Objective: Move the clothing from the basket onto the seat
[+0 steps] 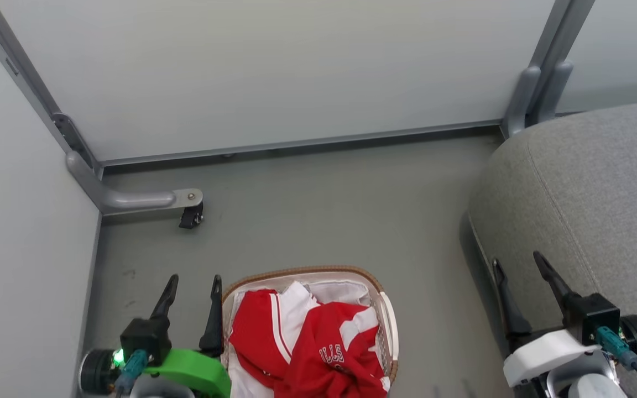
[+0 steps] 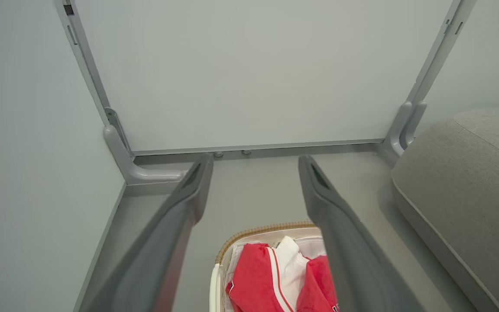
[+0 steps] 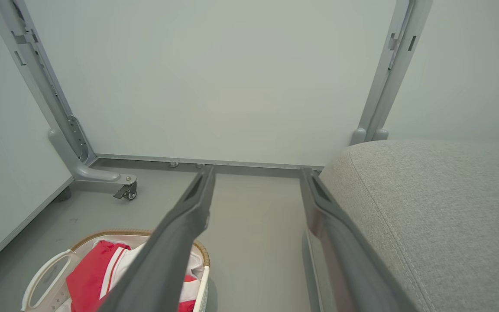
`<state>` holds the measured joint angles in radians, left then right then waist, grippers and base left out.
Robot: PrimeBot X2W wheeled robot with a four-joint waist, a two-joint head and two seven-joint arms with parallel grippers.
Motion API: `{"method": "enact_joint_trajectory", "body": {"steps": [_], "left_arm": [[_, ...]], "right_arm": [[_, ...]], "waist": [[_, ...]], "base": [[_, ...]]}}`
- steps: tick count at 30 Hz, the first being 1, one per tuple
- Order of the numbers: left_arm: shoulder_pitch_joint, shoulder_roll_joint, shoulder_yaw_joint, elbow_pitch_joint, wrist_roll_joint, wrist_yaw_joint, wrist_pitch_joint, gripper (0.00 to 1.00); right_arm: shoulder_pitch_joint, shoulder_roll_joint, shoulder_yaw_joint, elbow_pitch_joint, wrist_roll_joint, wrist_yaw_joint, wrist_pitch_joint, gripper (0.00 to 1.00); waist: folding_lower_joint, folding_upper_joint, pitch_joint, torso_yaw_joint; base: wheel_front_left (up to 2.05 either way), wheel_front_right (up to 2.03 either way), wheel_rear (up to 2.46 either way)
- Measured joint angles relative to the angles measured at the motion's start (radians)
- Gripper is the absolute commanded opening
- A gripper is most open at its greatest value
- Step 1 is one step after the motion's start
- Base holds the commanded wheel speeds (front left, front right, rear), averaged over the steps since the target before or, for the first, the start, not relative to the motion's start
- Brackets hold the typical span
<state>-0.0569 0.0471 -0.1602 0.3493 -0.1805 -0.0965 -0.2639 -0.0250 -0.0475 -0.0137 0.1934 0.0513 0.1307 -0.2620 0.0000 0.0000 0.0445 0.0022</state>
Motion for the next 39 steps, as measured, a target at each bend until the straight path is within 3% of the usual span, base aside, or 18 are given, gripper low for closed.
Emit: {"method": "enact_joint_trajectory", "body": {"steps": [8, 20, 26, 39], "left_arm": [[-0.18, 0.0, -0.095, 0.091, 0.049, -0.019, 0.0, 1.0], [-0.469, -0.001, -0.308, 0.442, 0.07, -0.028, 0.003, 1.0], [-0.567, -0.001, -0.416, 0.57, 0.056, -0.03, 0.064, 1.0], [-0.688, -0.002, -0.498, 0.743, -0.016, 0.044, 0.172, 1.0]], "right_arm": [[-0.114, 0.0, 0.001, -0.028, 0.01, 0.0, 0.0, 1.0], [-0.269, -0.002, 0.017, -0.063, 0.042, 0.0, 0.0, 1.0], [-0.319, -0.002, 0.042, -0.065, 0.082, 0.0, 0.0, 1.0], [-0.378, -0.002, 0.076, -0.074, 0.128, 0.0, 0.0, 1.0]], "waist": [[0.0, 0.0, 0.122, -0.032], [0.0001, 0.0, 0.368, -0.104], [0.0001, 0.0, 0.488, -0.146], [0.0001, 0.0, 0.689, -0.246]], "base": [[0.0, 0.0, 0.0], [0.0, 0.0, 0.0], [0.0, 0.0, 0.0], [0.0, 0.0, 0.0]]}}
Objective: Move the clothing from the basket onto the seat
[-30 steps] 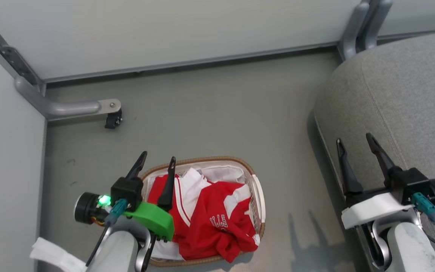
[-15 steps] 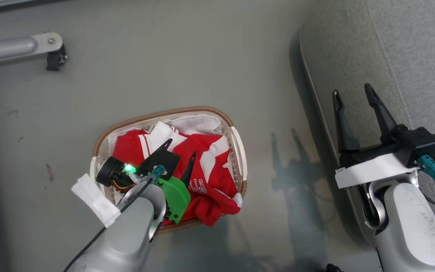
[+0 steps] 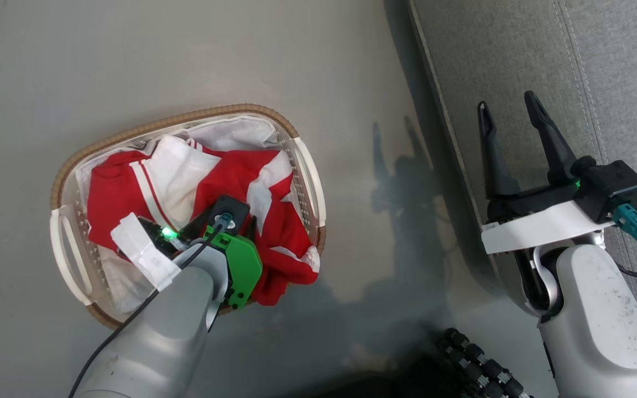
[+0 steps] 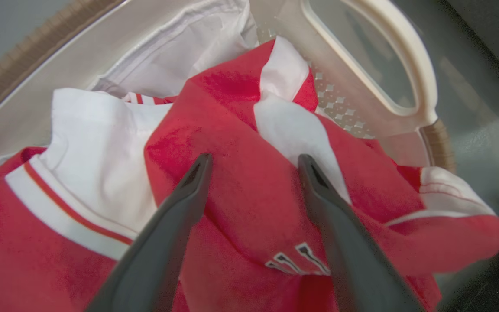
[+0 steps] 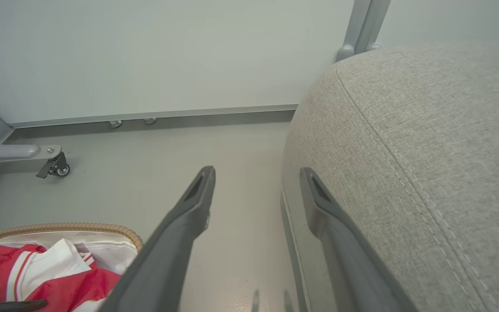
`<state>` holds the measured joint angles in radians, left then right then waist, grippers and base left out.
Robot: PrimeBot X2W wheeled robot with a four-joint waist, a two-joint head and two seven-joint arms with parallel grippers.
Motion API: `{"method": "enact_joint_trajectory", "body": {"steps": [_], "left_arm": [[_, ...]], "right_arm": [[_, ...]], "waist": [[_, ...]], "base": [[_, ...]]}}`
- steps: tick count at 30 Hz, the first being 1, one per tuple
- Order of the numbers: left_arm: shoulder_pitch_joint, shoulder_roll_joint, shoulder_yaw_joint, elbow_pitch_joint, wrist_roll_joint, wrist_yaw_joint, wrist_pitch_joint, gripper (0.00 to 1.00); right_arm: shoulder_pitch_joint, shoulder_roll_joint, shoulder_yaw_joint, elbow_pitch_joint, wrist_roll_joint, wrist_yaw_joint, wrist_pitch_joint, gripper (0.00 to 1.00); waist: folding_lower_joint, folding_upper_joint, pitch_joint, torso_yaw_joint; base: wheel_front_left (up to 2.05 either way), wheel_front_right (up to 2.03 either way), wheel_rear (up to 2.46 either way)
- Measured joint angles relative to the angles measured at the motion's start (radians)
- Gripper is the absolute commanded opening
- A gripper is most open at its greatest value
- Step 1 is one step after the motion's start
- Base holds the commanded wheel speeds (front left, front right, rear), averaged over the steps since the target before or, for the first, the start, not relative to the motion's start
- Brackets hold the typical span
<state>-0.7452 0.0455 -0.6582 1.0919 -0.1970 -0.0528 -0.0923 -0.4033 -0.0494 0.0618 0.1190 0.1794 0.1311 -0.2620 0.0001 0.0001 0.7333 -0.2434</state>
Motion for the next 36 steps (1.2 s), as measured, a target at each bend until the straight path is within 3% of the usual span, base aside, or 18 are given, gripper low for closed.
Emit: {"method": "enact_joint_trajectory", "body": {"steps": [7, 8, 10, 11, 24, 36], "left_arm": [[-0.025, 0.001, 0.005, 0.101, -0.02, 0.05, 0.04, 0.98], [-0.025, 0.001, 0.005, 0.109, -0.023, 0.05, 0.04, 0.62], [-0.026, 0.001, 0.003, 0.116, -0.03, 0.048, 0.039, 0.04], [-0.027, 0.001, 0.003, 0.119, -0.033, 0.044, 0.039, 0.0], [0.01, 0.002, -0.049, 0.078, -0.092, 0.015, -0.029, 0.0], [0.048, 0.002, -0.111, 0.0, -0.125, -0.01, -0.139, 0.0]], "right_arm": [[-0.003, 0.0, 0.012, 0.003, 0.017, 0.0, 0.0, 1.0], [-0.004, 0.0, 0.016, 0.003, 0.019, 0.0, 0.0, 1.0], [-0.008, 0.001, 0.021, 0.003, 0.021, 0.0, 0.0, 1.0], [-0.01, 0.0, 0.023, 0.003, 0.022, 0.0, 0.0, 1.0], [0.003, 0.001, 0.029, 0.028, 0.002, 0.0, 0.0, 1.0], [0.089, 0.002, -0.004, 0.066, -0.072, 0.0, 0.0, 1.0]], "waist": [[0.0, 0.0, 0.049, -0.044], [0.0, 0.0, 0.052, -0.048], [0.0, 0.0, 0.055, -0.054], [0.0, 0.0, 0.054, -0.055], [-0.0001, 0.0, -0.016, -0.036], [-0.0001, 0.0, -0.182, 0.01]], "base": [[0.0, 0.0, 0.0], [0.0, 0.0, 0.0], [0.0, 0.0, 0.0], [0.0, 0.0, 0.0], [0.0, 0.0, 0.0], [0.0, 0.0, 0.0]]}}
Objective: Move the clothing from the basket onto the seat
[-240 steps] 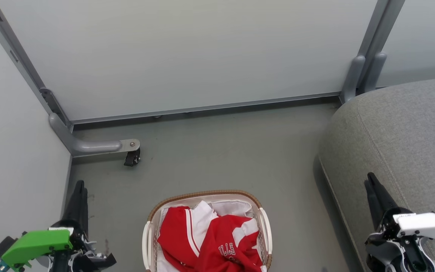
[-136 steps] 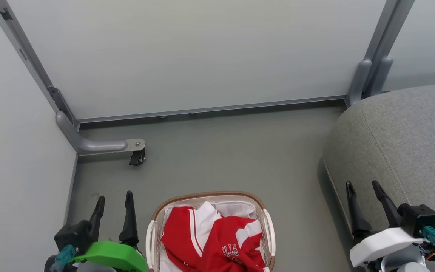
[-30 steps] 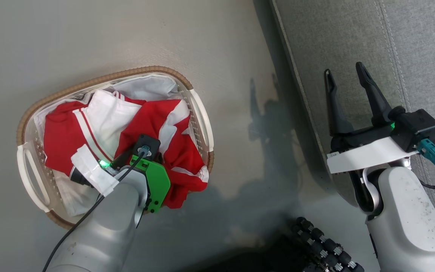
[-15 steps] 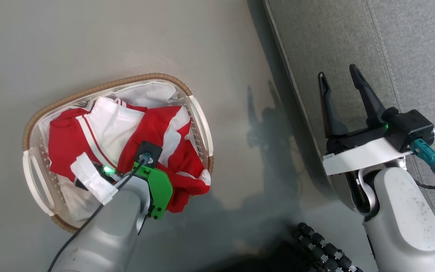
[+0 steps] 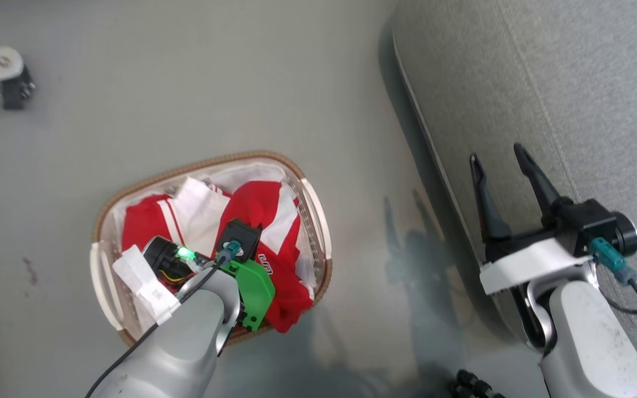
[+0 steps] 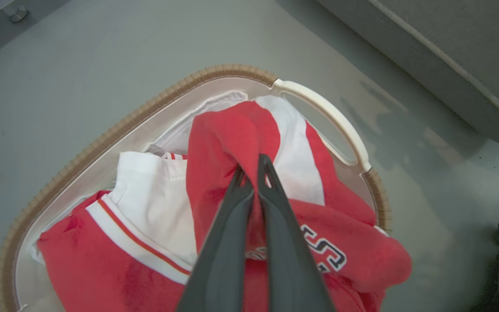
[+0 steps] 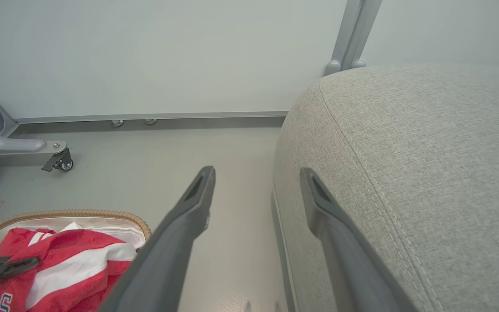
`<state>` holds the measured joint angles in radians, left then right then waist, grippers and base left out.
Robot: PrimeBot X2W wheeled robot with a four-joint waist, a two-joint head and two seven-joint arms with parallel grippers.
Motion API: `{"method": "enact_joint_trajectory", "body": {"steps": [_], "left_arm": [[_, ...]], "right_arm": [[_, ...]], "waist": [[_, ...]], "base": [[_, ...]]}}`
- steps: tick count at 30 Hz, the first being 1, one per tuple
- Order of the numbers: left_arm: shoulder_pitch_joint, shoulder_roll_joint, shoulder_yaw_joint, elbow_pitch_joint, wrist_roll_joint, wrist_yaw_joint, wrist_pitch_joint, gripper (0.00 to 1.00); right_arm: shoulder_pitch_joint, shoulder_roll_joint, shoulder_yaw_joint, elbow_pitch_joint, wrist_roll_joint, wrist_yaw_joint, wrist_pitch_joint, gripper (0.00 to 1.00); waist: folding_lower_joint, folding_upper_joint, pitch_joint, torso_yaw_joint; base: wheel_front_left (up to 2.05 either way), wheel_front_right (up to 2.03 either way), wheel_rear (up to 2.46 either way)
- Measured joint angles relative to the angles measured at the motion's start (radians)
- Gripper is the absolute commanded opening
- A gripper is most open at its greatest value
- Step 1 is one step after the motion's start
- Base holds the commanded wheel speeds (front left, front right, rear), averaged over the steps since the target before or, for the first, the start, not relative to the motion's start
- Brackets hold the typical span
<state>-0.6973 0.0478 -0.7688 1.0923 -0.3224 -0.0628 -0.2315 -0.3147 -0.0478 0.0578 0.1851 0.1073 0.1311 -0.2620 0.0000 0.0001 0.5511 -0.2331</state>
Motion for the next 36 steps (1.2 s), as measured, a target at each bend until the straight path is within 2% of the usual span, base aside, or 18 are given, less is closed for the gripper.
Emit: {"method": "enact_joint_trajectory", "body": {"steps": [9, 18, 23, 28, 36], "left_arm": [[0.022, 0.008, -0.016, -0.118, 0.0, -0.014, -0.03, 0.0], [0.038, 0.093, -0.015, -0.345, 0.038, -0.034, -0.031, 0.0], [-0.046, 0.143, -0.014, -0.414, 0.051, -0.045, -0.028, 0.0], [-0.135, 0.172, -0.009, -0.47, 0.045, -0.056, 0.003, 0.0], [-0.216, 0.171, -0.026, -0.511, 0.033, -0.061, 0.04, 0.0]], "right_arm": [[0.131, 0.0, -0.032, 0.04, -0.046, 0.0, 0.0, 1.0], [0.259, 0.0, -0.044, 0.071, -0.071, 0.0, 0.0, 1.0], [0.268, 0.0, -0.033, 0.069, -0.073, 0.0, 0.0, 1.0], [0.267, 0.0, -0.012, 0.069, -0.073, 0.0, 0.0, 1.0], [0.227, -0.001, 0.066, 0.067, -0.073, 0.0, 0.0, 1.0]], "waist": [[-0.0001, 0.0, -0.191, 0.041], [-0.0001, 0.0, -0.406, 0.073], [-0.0001, 0.0, -0.499, 0.083], [-0.0001, 0.0, -0.564, 0.089], [-0.0001, 0.0, -0.594, 0.092]], "base": [[0.0, 0.0, 0.0], [0.0, 0.0, 0.0], [0.0, 0.0, 0.0], [0.0, 0.0, 0.0], [0.0, 0.0, 0.0]]}}
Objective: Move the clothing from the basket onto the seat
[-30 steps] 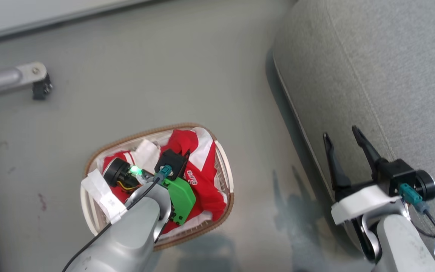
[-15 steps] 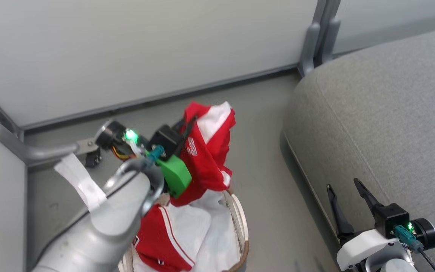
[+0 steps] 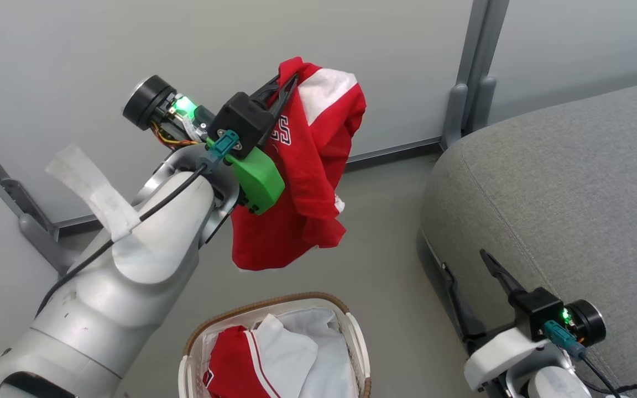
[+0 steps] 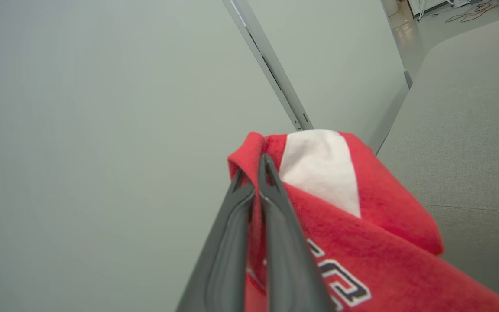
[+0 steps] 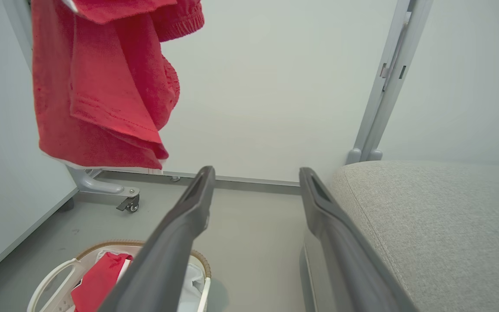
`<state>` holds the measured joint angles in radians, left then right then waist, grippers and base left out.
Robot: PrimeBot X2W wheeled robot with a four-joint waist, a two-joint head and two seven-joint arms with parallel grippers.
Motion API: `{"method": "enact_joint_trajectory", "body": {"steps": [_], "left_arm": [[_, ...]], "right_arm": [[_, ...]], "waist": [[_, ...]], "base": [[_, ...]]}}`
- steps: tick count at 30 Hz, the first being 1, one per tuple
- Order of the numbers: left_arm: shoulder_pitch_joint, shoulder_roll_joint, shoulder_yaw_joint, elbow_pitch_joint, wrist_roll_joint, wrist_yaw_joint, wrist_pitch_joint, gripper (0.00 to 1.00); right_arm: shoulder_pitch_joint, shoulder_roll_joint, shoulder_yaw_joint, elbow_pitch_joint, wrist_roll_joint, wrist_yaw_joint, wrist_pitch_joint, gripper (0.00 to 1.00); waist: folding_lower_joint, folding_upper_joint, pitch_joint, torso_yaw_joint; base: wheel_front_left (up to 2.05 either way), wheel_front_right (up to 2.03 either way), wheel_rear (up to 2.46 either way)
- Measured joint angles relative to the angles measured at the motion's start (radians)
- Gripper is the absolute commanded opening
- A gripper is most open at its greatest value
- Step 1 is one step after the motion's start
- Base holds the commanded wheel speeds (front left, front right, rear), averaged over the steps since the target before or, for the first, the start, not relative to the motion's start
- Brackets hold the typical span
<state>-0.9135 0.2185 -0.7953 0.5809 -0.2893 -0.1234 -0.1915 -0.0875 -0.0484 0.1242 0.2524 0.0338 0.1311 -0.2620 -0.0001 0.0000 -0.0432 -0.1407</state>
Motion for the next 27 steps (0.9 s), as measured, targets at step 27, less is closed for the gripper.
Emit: {"method": "enact_joint_trajectory", "body": {"steps": [27], "left_arm": [[-0.077, -0.117, -0.092, -0.02, -0.05, -0.004, 0.03, 0.0]], "right_arm": [[-0.337, 0.0, 0.278, 0.039, 0.058, 0.0, 0.0, 1.0]], "waist": [[0.0, 0.0, 0.03, 0.051]], "base": [[0.0, 0.0, 0.0]]}}
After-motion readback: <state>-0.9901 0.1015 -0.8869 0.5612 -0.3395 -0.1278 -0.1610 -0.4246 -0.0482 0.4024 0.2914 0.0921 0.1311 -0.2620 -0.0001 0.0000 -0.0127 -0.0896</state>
